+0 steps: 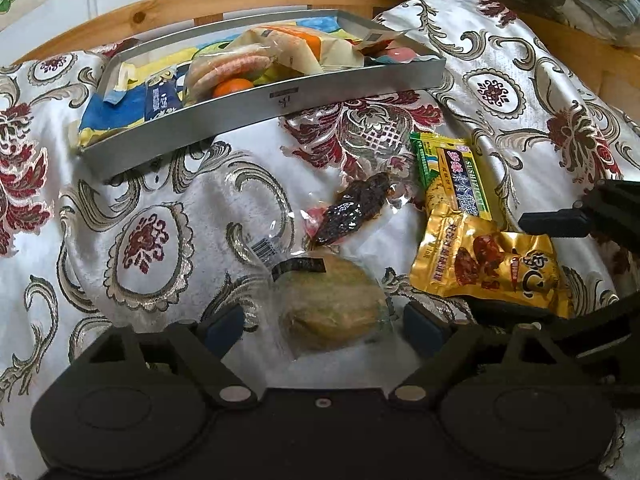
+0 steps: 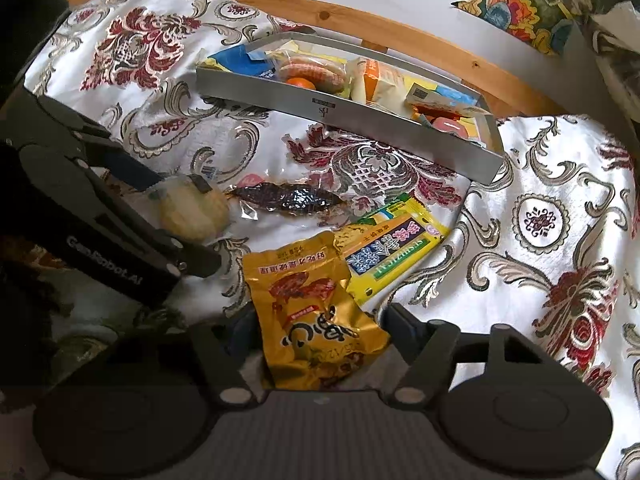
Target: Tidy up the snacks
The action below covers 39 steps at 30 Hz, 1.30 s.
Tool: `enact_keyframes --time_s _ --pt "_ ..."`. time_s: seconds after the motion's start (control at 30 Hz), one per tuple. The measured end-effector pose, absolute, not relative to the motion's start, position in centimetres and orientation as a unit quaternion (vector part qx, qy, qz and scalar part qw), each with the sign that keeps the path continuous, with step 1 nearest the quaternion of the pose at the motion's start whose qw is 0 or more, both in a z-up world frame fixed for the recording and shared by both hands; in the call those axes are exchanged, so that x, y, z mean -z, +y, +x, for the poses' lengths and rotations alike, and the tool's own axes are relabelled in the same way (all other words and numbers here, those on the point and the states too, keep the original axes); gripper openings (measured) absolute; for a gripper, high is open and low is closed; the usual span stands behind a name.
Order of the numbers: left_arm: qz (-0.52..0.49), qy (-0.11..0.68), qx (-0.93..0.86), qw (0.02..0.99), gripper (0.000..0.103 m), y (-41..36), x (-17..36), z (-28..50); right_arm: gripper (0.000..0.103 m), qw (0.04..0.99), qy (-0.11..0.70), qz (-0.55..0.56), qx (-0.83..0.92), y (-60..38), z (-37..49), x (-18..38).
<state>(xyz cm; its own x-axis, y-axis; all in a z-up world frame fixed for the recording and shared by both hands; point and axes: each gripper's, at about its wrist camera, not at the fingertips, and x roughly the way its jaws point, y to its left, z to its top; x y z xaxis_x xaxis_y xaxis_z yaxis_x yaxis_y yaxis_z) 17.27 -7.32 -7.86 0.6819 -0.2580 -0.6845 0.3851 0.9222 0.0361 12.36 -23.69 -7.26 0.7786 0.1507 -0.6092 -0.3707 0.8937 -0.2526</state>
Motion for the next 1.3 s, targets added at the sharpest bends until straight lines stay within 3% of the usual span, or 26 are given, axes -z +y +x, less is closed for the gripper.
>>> enact_keyframes --time_s 0.53,0.87,1.3 --pt "0.099 0.356 0.168 0.914 0.081 -7.5 8.1 17.3 0.07 0.927 0.304 -0.169 -0.141 -23.6 12.2 7.4" --pt "0.099 0.347 0.175 0.916 0.057 -7.6 8.2 16.9 0.065 0.926 0.305 -0.179 -0.134 -23.1 12.0 7.7" --pt "0.096 0.34 0.165 0.921 0.065 -7.5 8.2 16.8 0.065 0.927 0.295 -0.194 -0.126 -22.7 11.7 7.8"
